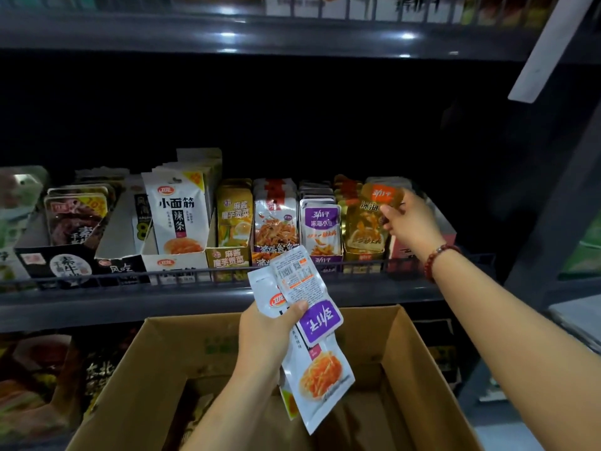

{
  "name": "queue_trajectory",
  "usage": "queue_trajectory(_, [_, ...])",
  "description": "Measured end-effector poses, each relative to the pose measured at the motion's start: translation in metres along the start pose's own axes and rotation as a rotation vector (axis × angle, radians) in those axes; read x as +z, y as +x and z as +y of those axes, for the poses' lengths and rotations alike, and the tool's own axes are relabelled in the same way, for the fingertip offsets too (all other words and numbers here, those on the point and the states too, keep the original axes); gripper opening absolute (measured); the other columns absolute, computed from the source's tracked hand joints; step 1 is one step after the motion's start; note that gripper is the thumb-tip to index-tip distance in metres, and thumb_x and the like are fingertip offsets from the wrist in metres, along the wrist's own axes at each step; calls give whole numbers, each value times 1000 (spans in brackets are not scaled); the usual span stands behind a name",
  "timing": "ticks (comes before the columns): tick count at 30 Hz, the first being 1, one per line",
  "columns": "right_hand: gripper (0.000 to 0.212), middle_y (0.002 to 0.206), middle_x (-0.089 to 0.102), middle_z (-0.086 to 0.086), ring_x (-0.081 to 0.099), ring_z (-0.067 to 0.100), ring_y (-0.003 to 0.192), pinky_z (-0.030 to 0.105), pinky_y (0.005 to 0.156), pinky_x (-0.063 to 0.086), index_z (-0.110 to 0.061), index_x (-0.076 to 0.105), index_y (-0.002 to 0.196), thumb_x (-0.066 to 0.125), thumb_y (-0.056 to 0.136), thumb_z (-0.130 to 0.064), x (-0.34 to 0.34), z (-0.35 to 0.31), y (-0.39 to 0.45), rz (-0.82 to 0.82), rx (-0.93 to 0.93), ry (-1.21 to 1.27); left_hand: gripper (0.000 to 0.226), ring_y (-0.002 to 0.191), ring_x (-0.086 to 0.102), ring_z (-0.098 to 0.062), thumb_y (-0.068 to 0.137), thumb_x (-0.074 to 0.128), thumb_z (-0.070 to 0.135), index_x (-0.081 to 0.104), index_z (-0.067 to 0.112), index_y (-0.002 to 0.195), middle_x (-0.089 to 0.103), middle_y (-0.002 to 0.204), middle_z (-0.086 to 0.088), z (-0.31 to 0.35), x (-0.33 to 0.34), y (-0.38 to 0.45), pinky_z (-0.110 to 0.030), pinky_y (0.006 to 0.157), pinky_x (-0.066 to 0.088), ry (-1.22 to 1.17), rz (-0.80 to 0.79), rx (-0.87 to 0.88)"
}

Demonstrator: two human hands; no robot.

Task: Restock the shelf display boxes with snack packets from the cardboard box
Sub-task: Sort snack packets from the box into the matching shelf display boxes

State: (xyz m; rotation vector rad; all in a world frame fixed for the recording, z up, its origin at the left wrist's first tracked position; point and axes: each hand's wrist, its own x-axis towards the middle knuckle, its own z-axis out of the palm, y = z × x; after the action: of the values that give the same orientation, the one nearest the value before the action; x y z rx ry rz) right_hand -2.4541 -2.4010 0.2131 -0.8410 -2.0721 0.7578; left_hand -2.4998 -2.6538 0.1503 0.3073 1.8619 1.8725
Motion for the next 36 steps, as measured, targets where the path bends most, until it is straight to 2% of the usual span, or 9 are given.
queue_trajectory(5, [21,96,65,2,61,12,73,30,68,51,-19,52,116,53,96,-25,3,4,1,-180,2,-178,21,71,72,-15,83,73,23,57,31,92,72,87,4,1,2,-1,-31,61,58,-25,-23,15])
queue_trajectory(7, [29,107,66,4,63,16,85,27,70,47,-17,55,119,56,94,-30,10,9,0,-221,-6,-314,20,71,72,-15,83,73,22,57,31,92,72,87,4,2,3,-2,-31,61,58,-36,-32,21])
queue_trajectory(11, [38,119,64,8,61,23,103,28,78,46,-13,56,124,61,91,-32,9,10,1,-217,37,-401,20,65,72,-13,83,73,23,57,30,91,72,85,6,1,2,-4,-25,52,54,-39,-46,14])
queue_trajectory(16, [55,130,52,7,55,23,114,31,84,50,-14,47,131,71,83,-25,-4,1,-23,-15,-48,-164,23,72,73,-17,81,75,24,58,29,95,74,90,2,1,-5,-10,-31,60,58,-22,-83,-9])
queue_trajectory(19, [41,117,56,-4,56,8,96,22,74,50,-20,54,123,68,85,-25,-11,-16,-53,-67,-98,-57,24,74,74,-19,80,76,25,59,27,97,75,91,0,5,-12,-15,-36,67,60,-11,-108,-14])
queue_trajectory(23, [11,93,66,-14,57,-3,59,9,47,40,-29,64,100,62,90,-29,-14,-50,-95,-457,1,111,31,77,74,-21,76,78,26,62,24,103,76,89,-1,13,-25,-26,-46,78,60,-24,-145,-11])
queue_trajectory(28, [24,89,74,0,58,5,50,13,39,35,-17,67,103,55,93,-34,-5,-76,-134,-780,260,263,29,74,74,-19,76,77,24,62,22,101,76,82,2,15,-44,-39,-36,67,60,-46,-125,18])
queue_trajectory(33, [14,79,73,5,63,9,51,15,37,35,-11,67,95,60,93,-23,15,-81,-159,-622,349,358,26,69,74,-16,76,76,22,61,21,97,76,76,5,6,-53,-43,-23,51,55,-66,-107,14])
queue_trajectory(36, [11,78,73,6,65,11,52,15,36,35,-12,68,90,62,91,-21,20,-83,-163,-529,394,382,26,70,74,-16,74,76,24,61,22,95,76,77,4,6,-53,-43,-28,57,57,-70,-119,4])
